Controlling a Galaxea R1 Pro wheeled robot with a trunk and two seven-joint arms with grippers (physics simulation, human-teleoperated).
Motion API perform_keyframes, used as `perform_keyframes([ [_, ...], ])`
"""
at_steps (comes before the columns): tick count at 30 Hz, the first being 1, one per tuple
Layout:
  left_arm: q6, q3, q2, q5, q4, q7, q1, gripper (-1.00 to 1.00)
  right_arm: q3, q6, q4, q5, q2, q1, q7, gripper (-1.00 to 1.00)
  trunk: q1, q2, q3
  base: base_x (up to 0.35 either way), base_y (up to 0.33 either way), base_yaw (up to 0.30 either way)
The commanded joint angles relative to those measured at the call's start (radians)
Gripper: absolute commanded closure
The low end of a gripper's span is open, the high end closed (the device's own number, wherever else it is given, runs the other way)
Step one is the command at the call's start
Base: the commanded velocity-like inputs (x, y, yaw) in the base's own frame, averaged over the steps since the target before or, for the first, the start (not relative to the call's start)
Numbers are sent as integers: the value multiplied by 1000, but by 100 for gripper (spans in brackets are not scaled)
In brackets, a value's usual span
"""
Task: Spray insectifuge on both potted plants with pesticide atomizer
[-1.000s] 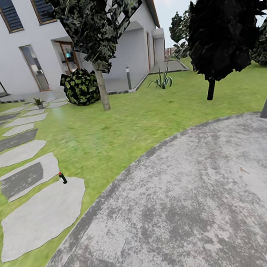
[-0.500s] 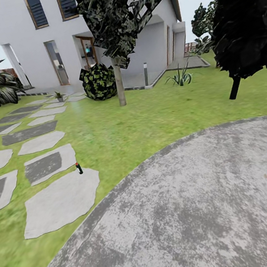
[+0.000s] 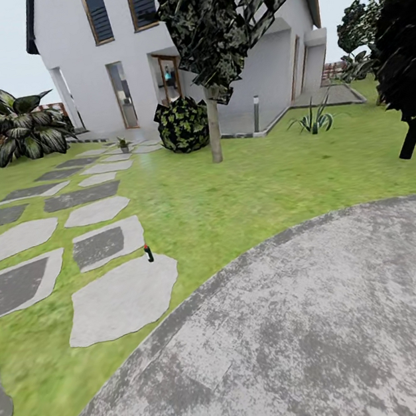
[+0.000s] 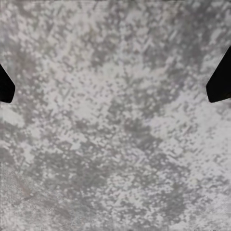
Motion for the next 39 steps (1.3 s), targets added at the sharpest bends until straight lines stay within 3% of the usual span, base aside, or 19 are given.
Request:
perform_keyframes([
  [1, -3, 0, 0, -1, 1, 2, -1, -100, 0, -3, 0, 1, 0, 0, -1, -100, 0, 0, 0, 0, 0, 257],
  [12, -4, -1, 1, -1, 1, 3, -1, -100, 2, -3, 0, 1, 1, 0, -1, -100, 0, 0, 9, 5, 0, 256],
  [17, -4, 5, 3, 0, 1, 3, -1, -100, 2, -3, 0, 1, 1, -1, 1, -100, 0, 0, 12, 255, 0, 224],
  [39, -4, 6, 3, 1, 3, 3, -1, -100, 2, -3, -1, 32, -8, -1, 3, -100, 0, 0, 12, 318, 108, 11],
])
